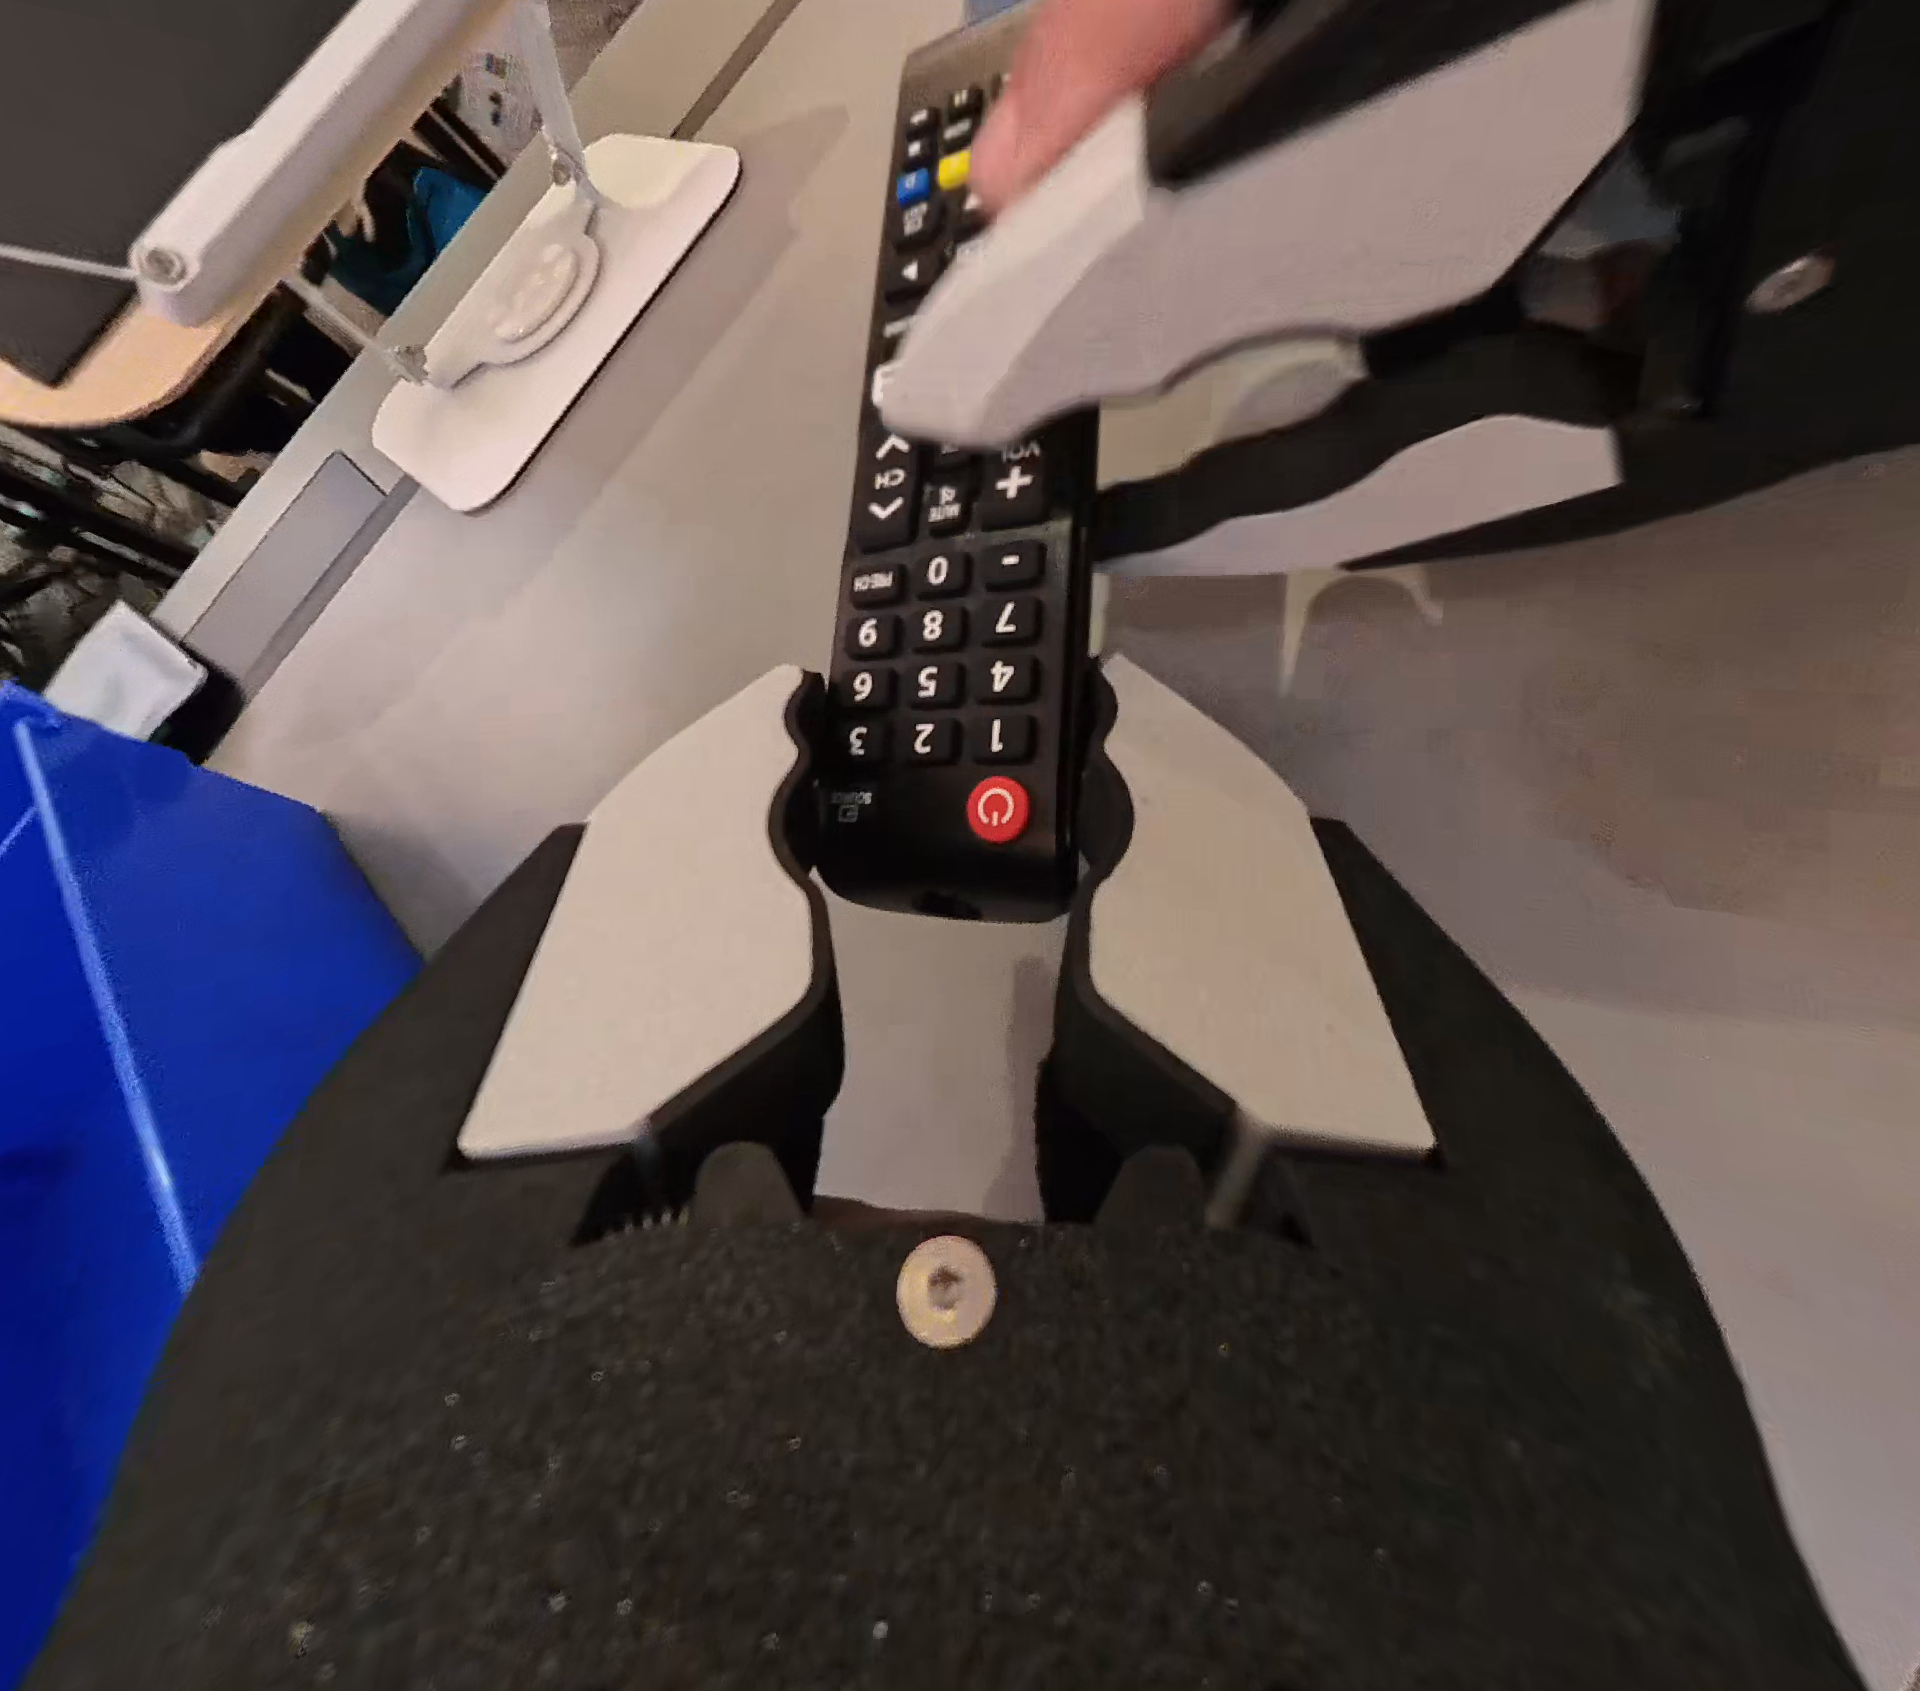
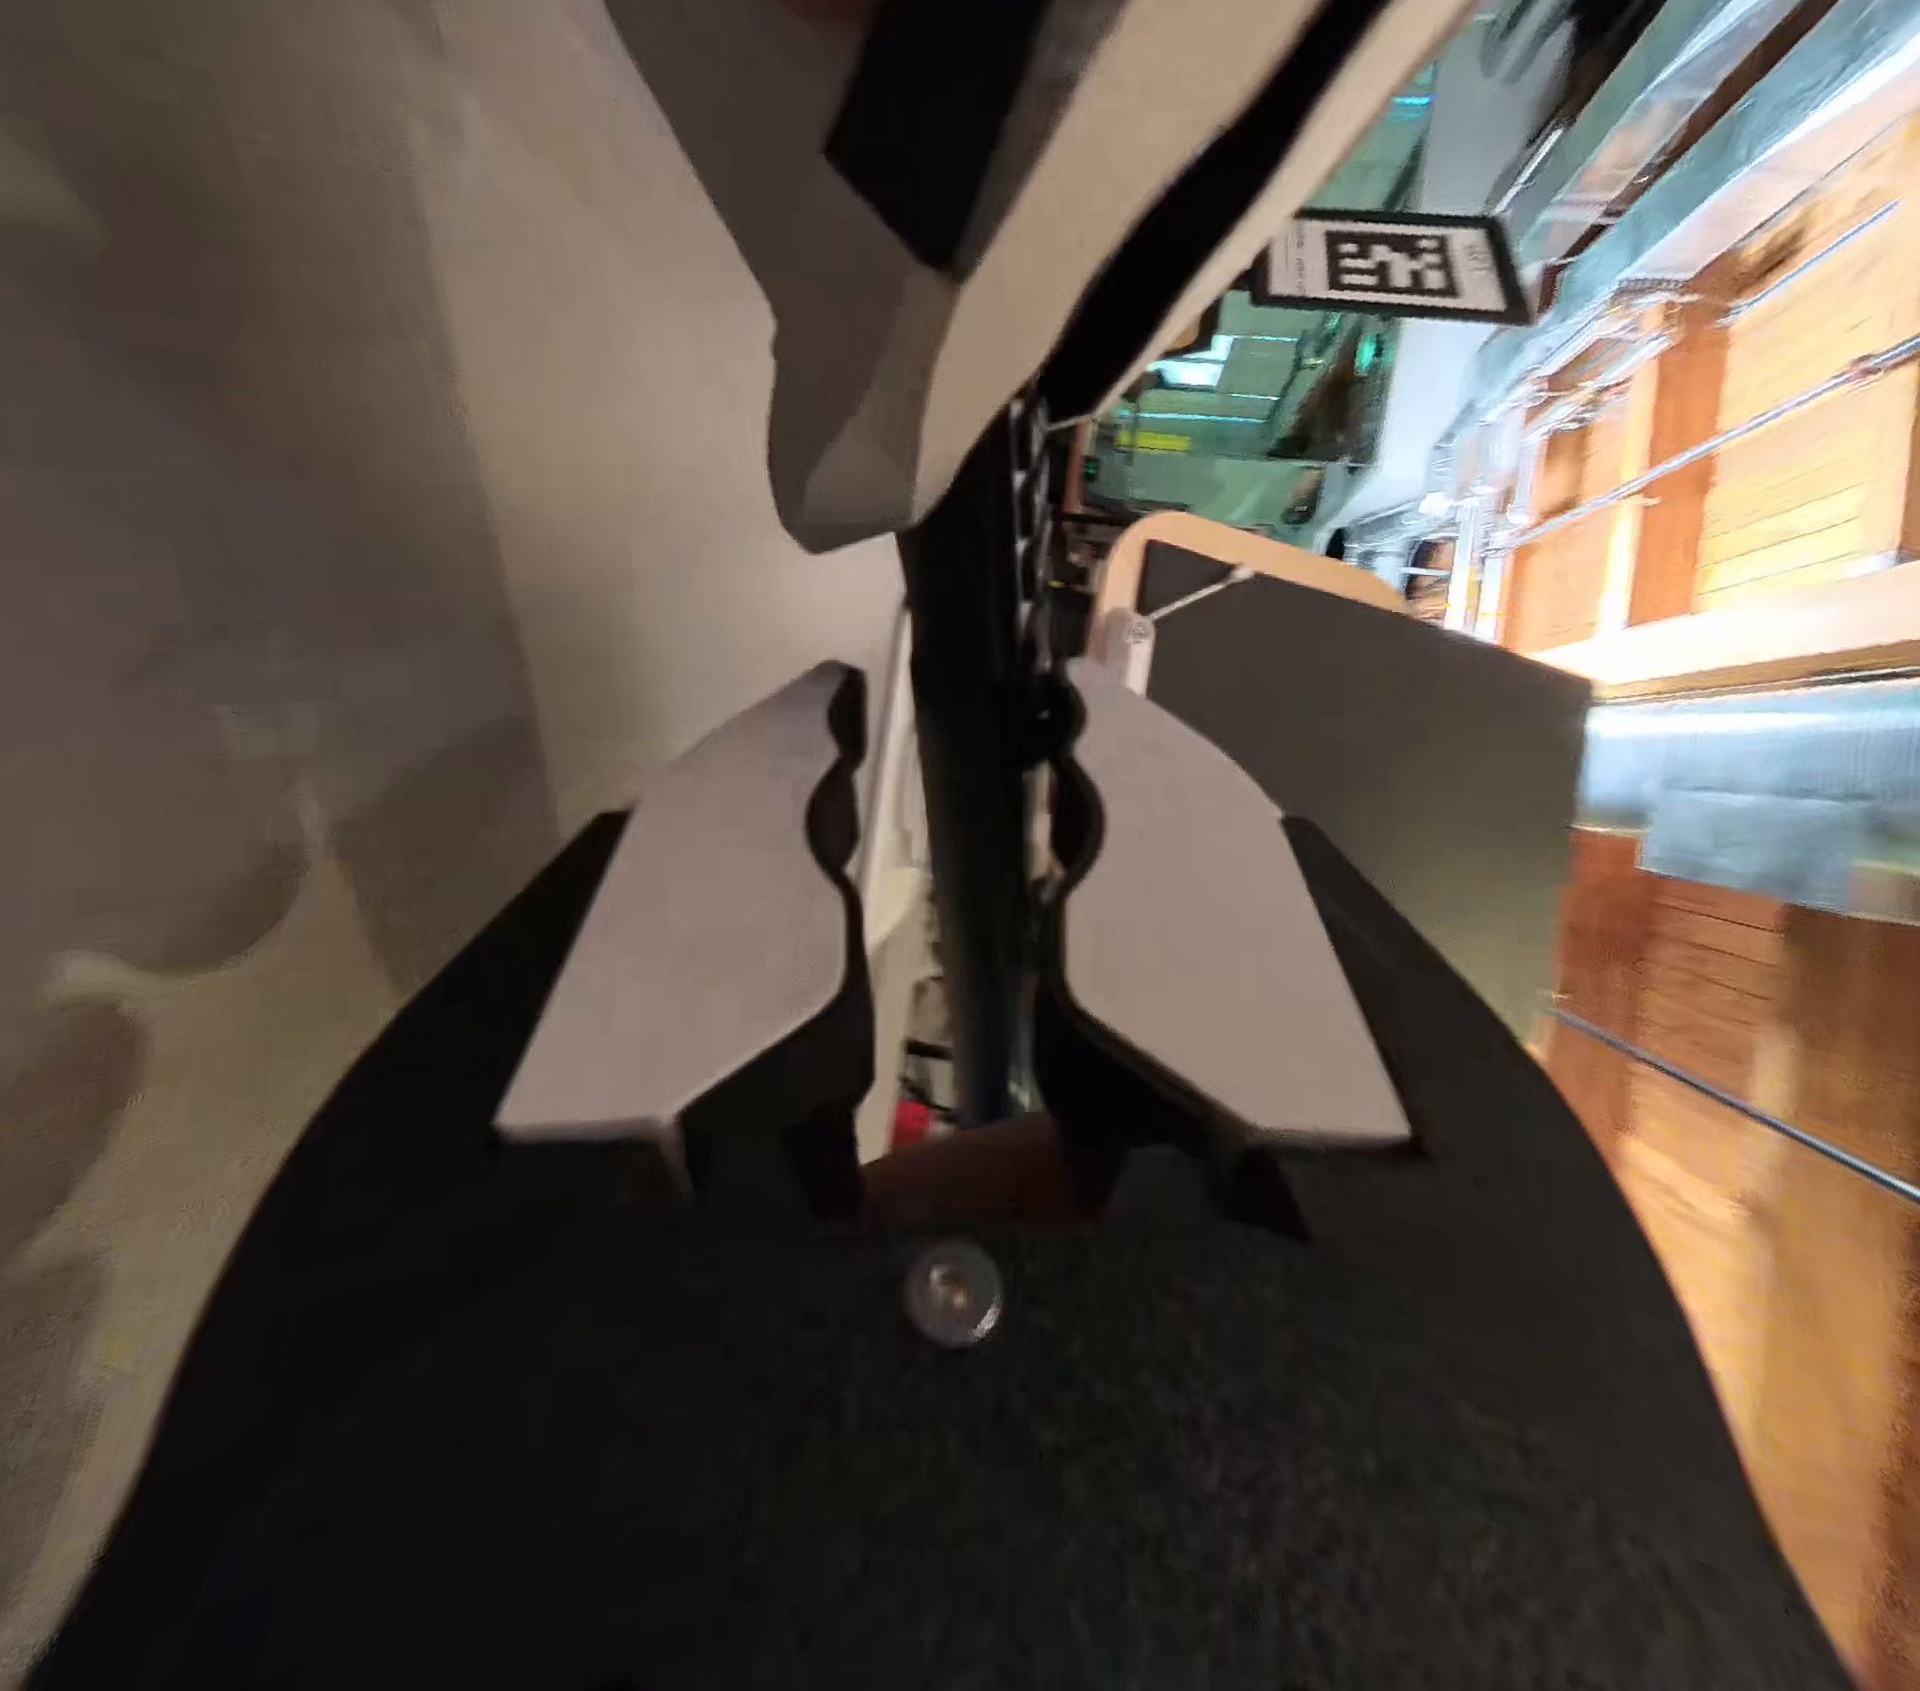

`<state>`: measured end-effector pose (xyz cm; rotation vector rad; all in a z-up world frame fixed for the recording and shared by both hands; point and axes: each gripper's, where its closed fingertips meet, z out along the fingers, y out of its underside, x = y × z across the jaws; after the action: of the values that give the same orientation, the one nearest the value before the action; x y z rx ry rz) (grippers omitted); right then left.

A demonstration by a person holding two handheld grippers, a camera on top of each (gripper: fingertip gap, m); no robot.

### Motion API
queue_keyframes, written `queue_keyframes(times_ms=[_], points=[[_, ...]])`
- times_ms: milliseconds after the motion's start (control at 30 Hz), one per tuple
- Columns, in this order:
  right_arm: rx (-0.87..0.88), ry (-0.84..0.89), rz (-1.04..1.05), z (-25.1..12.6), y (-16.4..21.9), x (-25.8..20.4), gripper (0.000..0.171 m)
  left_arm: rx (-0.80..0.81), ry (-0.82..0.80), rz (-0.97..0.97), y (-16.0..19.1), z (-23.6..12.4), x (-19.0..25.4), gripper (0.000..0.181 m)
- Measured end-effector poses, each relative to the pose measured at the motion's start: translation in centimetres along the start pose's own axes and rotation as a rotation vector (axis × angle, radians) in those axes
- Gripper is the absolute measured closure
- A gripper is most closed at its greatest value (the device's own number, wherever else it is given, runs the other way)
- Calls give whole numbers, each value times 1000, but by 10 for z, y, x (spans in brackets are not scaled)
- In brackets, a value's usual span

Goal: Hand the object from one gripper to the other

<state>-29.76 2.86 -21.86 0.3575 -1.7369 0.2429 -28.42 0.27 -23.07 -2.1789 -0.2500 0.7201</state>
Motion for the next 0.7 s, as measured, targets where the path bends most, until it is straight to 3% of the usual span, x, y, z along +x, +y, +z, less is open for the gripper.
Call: queue_keyframes(times_ms=[33,167,267,333,433,500,567,633,700], points=[[-8,22,-38,1,1,1,147,-11,-3,19,0,1,3,135],[-22,53,-22,1,5,3,148,56,-8,-35,-5,0,3,133],[-55,105,-8,2,27,14,148,173,29,-202,-14,-15,-4,118],[-68,140,90,-5,49,35,148,234,41,-402,-13,-26,-14,119],[-47,221,399,-34,84,101,148,308,108,-616,-15,-33,-24,126],[15,274,686,-66,113,153,148,290,152,-651,-8,-28,-23,129],[-55,260,912,-89,163,178,148,233,152,-639,2,-22,-22,130],[-235,175,1068,-104,222,167,148,210,124,-630,7,-19,-25,129],[-465,-1,1242,-117,273,122,148,228,128,-630,3,-20,-25,130]])
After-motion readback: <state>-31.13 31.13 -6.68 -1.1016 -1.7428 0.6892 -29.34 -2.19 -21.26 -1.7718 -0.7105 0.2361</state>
